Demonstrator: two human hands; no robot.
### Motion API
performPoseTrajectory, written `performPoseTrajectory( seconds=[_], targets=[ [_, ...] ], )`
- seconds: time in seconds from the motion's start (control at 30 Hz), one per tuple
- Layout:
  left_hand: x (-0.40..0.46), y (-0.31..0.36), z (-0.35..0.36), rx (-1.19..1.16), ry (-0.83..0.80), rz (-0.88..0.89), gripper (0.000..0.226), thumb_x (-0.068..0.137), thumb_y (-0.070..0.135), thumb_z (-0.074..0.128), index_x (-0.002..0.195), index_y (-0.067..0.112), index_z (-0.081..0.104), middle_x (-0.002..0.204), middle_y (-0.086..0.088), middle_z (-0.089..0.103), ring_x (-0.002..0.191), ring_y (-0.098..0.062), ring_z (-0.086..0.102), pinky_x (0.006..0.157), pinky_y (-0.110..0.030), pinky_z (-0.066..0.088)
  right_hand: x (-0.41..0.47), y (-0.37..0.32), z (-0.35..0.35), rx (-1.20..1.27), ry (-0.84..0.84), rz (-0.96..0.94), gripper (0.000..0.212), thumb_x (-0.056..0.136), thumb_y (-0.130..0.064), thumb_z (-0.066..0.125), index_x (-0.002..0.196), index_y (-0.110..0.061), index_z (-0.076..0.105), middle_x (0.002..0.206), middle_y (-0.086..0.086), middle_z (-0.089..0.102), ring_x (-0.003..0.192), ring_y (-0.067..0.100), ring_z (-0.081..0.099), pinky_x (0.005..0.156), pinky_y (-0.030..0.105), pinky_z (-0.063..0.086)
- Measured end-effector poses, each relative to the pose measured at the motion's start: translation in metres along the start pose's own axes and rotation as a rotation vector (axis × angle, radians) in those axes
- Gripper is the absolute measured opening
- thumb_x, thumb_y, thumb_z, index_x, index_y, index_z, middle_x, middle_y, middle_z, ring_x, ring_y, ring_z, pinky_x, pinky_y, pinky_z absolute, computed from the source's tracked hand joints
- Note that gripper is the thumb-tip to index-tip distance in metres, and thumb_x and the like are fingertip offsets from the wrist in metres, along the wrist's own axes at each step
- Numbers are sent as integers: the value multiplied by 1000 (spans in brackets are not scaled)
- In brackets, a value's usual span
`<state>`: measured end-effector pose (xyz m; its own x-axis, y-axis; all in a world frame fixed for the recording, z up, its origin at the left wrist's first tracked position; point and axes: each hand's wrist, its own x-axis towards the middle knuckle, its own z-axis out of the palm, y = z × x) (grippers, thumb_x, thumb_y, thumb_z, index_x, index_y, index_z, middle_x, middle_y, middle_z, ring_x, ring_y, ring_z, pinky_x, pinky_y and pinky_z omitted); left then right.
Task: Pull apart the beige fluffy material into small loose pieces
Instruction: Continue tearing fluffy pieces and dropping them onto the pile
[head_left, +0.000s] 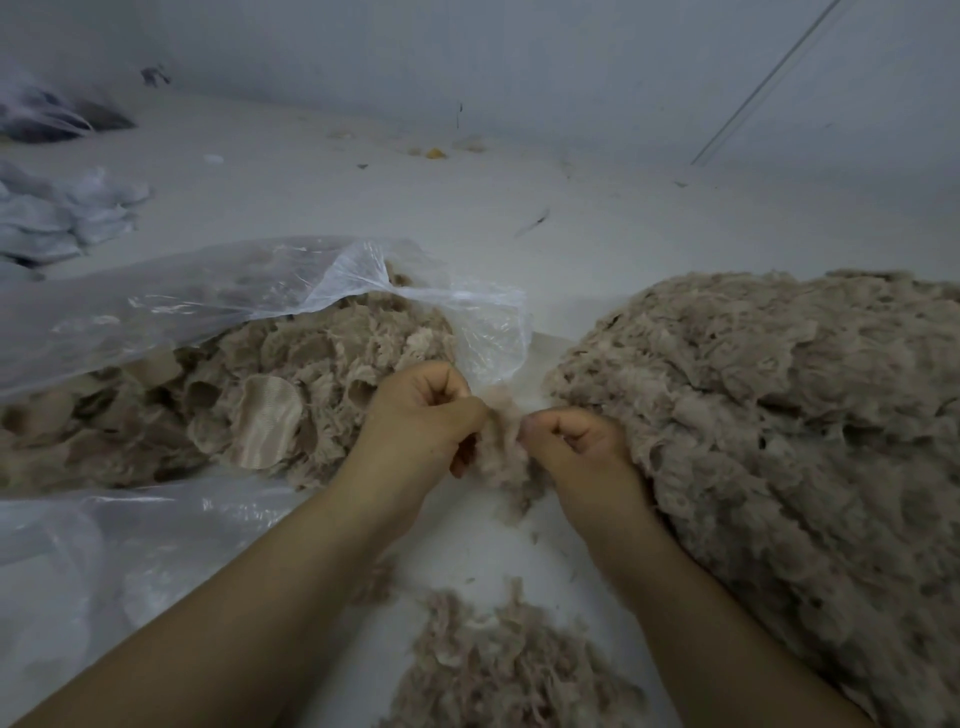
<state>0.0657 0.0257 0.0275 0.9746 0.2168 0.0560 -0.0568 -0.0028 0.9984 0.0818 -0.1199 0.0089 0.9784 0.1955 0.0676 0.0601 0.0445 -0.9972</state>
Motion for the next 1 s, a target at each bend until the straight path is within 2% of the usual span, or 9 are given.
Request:
performPoseTrajectory(
  seconds=[0.2, 0.33, 0.47, 0.57, 0.63, 0.7, 0.77, 0.87, 1.0],
  targets=[
    [-1, -2, 3, -32, 3, -3, 23, 81, -12, 55, 76, 10, 55, 51, -11, 49, 37, -18, 42, 39, -23, 36, -2, -2, 0, 107, -11, -15, 44, 98, -17, 50, 54, -15, 43, 45, -9, 37, 40, 2, 31, 41, 15, 29],
    [-4, 0, 7, 22, -22, 39, 21, 85, -13, 54, 82, 8, 59, 50, -5, 54, 40, -14, 47, 40, -22, 40, -5, -7, 1, 99, -52, 21, 28, 94, -10, 58, 83, 16, 60, 68, 22, 58, 62, 28, 49, 56, 33, 41],
    [-5, 0, 4, 5, 0, 38, 22, 86, -14, 51, 83, 6, 60, 56, -11, 52, 43, -15, 47, 41, -24, 40, 0, -6, 1, 126, 7, 81, 30, 98, -2, 49, 93, 27, 53, 78, 25, 53, 70, 32, 44, 58, 32, 38],
    [-7, -1, 3, -51, -20, -4, 7, 90, 4, 59, 84, 7, 61, 60, -9, 57, 49, -20, 50, 42, -27, 41, 2, -4, 1, 125, 35, 83, 33, 98, -2, 49, 94, 31, 50, 81, 26, 51, 75, 33, 43, 63, 36, 35],
    [-10, -5, 4, -6, -69, -40, 25, 83, 26, 72, 89, 5, 61, 65, -10, 61, 51, -21, 54, 41, -27, 42, 3, -2, 0, 127, 50, 84, 33, 98, -5, 51, 91, 28, 53, 78, 29, 52, 73, 34, 45, 64, 39, 37],
    [-12, -7, 6, 37, -111, -62, 28, 81, 20, 77, 90, 0, 58, 62, -14, 59, 45, -19, 54, 39, -26, 42, 3, 1, -2, 128, 47, 86, 32, 98, -8, 52, 87, 21, 57, 73, 31, 53, 71, 33, 47, 66, 41, 40],
    [-11, -8, 6, -15, -115, -84, 12, 86, 0, 69, 84, -2, 57, 53, -14, 56, 40, -19, 54, 38, -25, 42, 5, 5, -6, 117, 43, 72, 29, 99, -12, 51, 79, 7, 61, 61, 21, 54, 58, 24, 49, 60, 31, 44],
    [-8, -8, -1, -119, -82, -118, 11, 86, -14, 60, 86, -3, 59, 55, -16, 58, 43, -21, 55, 41, -26, 45, 9, 9, -9, 114, 82, 50, 30, 100, -13, 50, 72, -5, 56, 44, -10, 37, 40, 1, 31, 43, 13, 27],
    [-12, -3, -3, -181, -102, -148, 8, 84, -2, 66, 90, -4, 61, 63, -16, 60, 47, -23, 57, 42, -28, 46, 9, 9, -8, 110, 80, 30, 30, 100, -12, 48, 73, 0, 54, 45, -8, 34, 40, 1, 27, 42, 14, 25]
  ],
)
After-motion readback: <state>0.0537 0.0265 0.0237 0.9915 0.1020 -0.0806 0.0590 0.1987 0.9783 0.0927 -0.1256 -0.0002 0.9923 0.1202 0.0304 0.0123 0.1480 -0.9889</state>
